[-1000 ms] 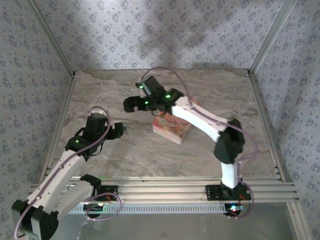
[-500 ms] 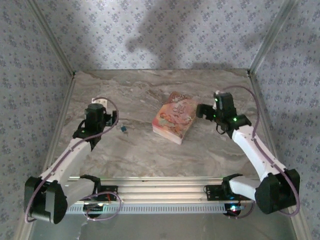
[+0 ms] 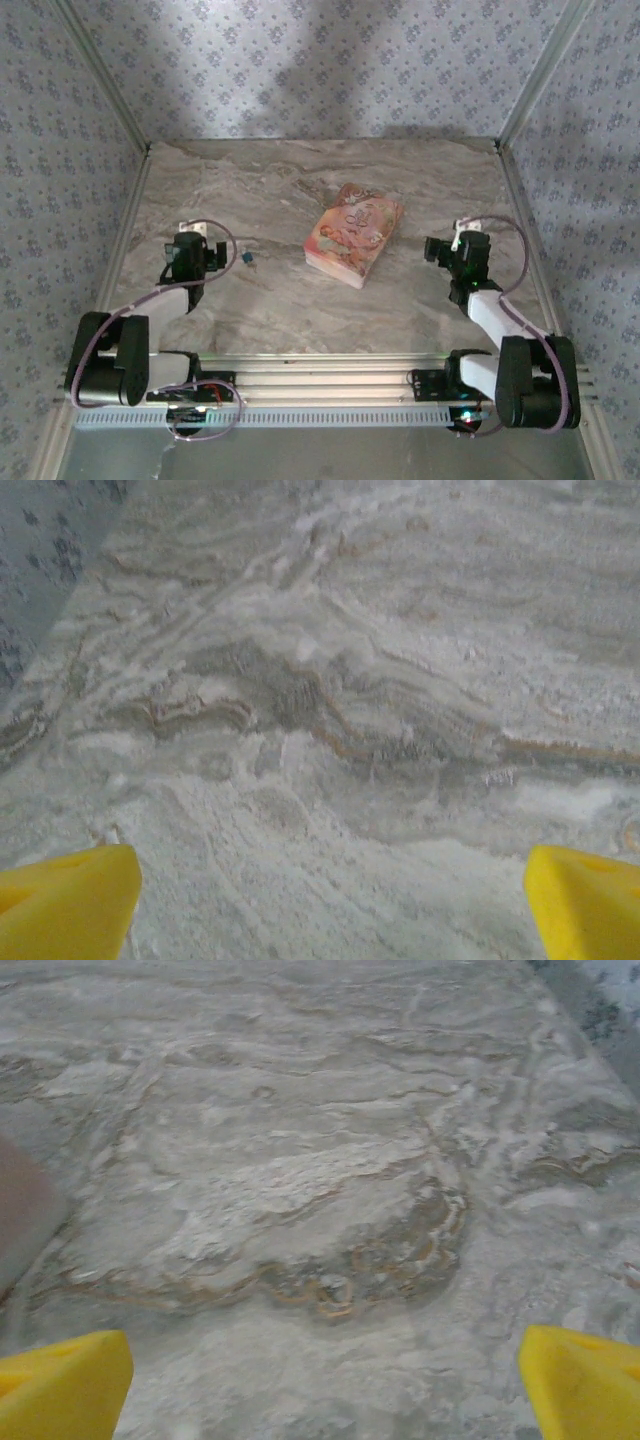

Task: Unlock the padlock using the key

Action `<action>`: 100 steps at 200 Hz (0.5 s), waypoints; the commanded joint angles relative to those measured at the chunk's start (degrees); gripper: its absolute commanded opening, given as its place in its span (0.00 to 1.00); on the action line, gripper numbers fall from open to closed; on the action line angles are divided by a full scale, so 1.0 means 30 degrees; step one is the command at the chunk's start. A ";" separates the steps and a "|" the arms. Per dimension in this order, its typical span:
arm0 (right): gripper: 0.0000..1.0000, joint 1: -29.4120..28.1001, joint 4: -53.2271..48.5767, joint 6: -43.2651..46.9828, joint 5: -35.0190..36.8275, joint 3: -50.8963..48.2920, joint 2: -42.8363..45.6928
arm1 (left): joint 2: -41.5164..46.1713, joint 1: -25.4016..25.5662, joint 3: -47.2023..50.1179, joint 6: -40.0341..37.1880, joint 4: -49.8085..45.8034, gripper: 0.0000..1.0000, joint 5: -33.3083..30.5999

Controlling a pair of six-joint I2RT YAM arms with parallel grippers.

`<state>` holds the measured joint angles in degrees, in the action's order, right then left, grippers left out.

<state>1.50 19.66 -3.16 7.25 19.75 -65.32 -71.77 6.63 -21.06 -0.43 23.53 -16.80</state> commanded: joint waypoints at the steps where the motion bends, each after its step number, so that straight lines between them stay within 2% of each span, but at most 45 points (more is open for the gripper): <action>1: 1.00 0.0517 0.6609 0.0147 -0.0725 -0.1330 -0.1237 | -0.0114 -0.0384 0.0853 -0.0235 0.5032 0.98 0.0510; 28: 1.00 0.0232 0.8678 0.0866 -0.1692 -0.1373 -0.2685 | -0.1337 -0.0960 0.1694 0.0262 0.8805 0.98 0.0005; 54: 1.00 0.0383 1.2141 0.0972 -0.1302 -0.2054 -0.4765 | -0.4281 -0.1474 0.1482 0.0663 1.1197 0.98 0.1165; 71: 1.00 0.0460 1.4260 0.0789 -0.1311 -0.2187 -0.6919 | -0.5414 -0.1474 0.0563 0.0298 1.0793 0.98 0.1816; 79: 1.00 0.0428 1.5124 0.0811 -0.1219 -0.2090 -0.7651 | -0.5205 -0.1463 -0.0190 0.0314 0.8782 0.98 0.2049; 94: 1.00 0.0434 1.1803 0.0938 -0.1194 -0.0998 -0.6869 | -0.5334 -0.1820 -0.0535 0.0509 0.8357 0.98 0.2686; 100: 1.00 0.0367 1.1458 0.0830 -0.0882 -0.0563 -0.7114 | -0.5338 -0.1837 -0.0609 0.0543 0.8198 0.98 0.2731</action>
<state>2.55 54.70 -1.54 3.64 14.52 -87.05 -88.20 2.13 -19.31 0.62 48.14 -11.92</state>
